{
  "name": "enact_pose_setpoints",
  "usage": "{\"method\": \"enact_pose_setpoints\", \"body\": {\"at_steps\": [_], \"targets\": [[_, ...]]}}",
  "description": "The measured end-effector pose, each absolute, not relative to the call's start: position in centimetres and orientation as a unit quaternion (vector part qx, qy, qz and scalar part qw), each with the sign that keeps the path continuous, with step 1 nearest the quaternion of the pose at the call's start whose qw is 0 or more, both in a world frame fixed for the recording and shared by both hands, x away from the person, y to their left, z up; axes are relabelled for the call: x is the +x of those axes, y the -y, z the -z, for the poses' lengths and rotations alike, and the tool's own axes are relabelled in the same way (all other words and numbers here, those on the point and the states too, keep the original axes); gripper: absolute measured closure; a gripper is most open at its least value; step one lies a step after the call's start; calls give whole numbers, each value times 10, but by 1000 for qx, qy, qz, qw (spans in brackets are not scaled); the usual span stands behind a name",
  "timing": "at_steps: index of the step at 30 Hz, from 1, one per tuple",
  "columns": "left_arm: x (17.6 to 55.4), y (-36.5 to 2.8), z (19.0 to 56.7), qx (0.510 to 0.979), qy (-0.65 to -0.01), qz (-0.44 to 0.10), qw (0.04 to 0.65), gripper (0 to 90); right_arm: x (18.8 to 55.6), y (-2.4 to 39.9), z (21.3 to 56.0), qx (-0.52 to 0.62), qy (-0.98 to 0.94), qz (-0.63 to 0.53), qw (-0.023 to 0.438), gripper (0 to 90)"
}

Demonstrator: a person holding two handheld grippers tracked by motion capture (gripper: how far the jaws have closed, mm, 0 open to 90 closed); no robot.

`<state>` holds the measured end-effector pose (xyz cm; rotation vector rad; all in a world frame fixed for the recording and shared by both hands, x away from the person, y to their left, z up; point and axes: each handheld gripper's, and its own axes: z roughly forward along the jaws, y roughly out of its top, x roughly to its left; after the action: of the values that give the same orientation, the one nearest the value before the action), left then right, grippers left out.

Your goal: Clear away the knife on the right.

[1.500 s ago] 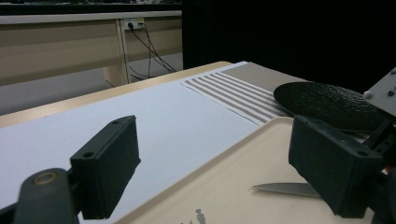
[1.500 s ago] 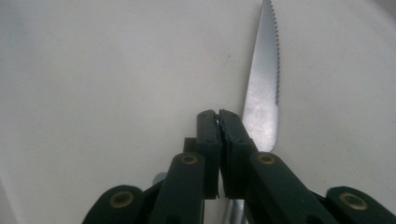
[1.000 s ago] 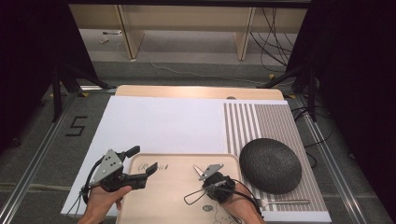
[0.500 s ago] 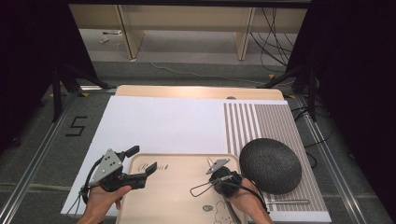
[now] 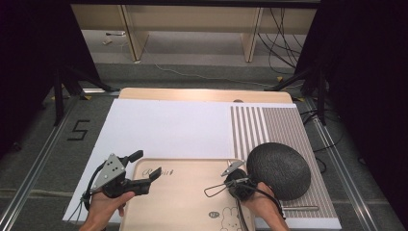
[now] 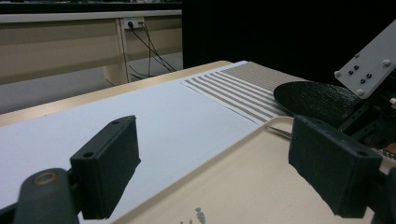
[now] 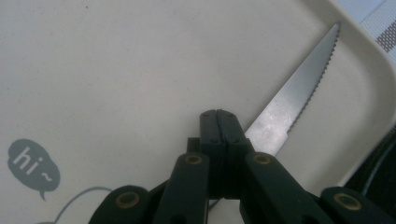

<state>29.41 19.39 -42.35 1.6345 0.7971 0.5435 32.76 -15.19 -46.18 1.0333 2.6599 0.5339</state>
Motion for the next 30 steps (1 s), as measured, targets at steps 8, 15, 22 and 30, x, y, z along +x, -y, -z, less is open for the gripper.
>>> {"method": "enact_pose_setpoints", "body": {"at_steps": [8, 15, 22, 30], "targets": [[294, -194, 424, 700, -347, -230, 581, 160, 329, 164, 461, 367, -906, -177, 113, 900], [294, -194, 424, 700, -346, -230, 581, 160, 330, 169, 460, 374, -904, -176, 108, 900], [294, -194, 423, 700, -346, -230, 582, 160, 331, 173, 460, 376, -904, -176, 103, 900], [294, -194, 423, 700, -346, -230, 581, 160, 331, 176, 459, 381, -902, -176, 98, 900]]}}
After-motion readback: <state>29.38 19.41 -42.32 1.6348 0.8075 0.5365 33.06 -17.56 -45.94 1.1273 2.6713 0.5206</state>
